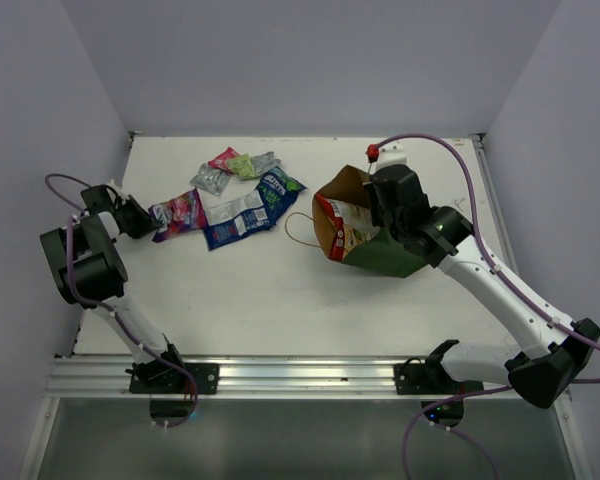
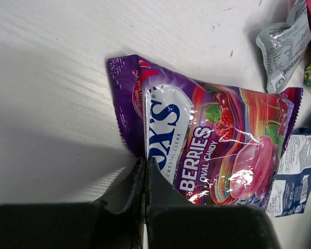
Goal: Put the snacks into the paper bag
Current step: Pick up the snack from the center of the board.
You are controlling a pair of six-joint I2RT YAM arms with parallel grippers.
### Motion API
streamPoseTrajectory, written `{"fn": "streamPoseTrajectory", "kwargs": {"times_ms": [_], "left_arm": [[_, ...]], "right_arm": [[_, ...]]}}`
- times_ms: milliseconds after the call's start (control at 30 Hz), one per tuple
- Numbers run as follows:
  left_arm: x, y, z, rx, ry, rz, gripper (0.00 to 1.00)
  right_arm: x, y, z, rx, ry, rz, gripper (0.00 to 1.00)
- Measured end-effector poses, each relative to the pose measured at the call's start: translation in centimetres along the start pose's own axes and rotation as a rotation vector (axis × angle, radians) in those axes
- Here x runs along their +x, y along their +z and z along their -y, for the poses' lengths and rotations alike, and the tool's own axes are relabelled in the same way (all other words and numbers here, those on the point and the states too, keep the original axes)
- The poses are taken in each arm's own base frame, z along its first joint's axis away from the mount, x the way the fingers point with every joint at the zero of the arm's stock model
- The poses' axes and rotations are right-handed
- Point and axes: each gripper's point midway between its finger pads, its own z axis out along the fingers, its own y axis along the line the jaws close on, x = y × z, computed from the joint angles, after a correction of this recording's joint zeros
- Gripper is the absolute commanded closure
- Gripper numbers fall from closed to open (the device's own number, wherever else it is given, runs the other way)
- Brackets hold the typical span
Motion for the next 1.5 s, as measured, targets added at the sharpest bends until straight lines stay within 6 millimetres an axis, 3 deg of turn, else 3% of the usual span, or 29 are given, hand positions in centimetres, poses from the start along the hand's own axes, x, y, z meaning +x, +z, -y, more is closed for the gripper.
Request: {"fn": "streamPoseTrajectory", "kwargs": {"times_ms": [300,533,900,1300,1500], "left_arm": [[2.6,-1.4,1.6,0.075,-0.067,-0.05,1.0],[4.6,-3.4,4.5,0.199,-0.154,-0.071,1.0],[2.2,-9.0,12.5,0.43,-0.107,0.049,1.0],[2.6,-13.5,19.7,0.588,-0.099,0.068,1.0],[1.9,-16.8,24.4,0.668,-0.073,0.108,1.0]], "right_arm": [[0.0,0.0,0.0,0.0,0.0,0.0,1.0],[0.0,0.0,0.0,0.0,-0.001,-0.001,1.0],[-0.3,0.3,-0.2,0.0,0.0,-0.002,1.0],[-0.7,1.0,-0.7,0.001,0.006,-0.006,1.0],[-0.9,1.4,-1.0,0.001,0.016,-0.005,1.0]]}}
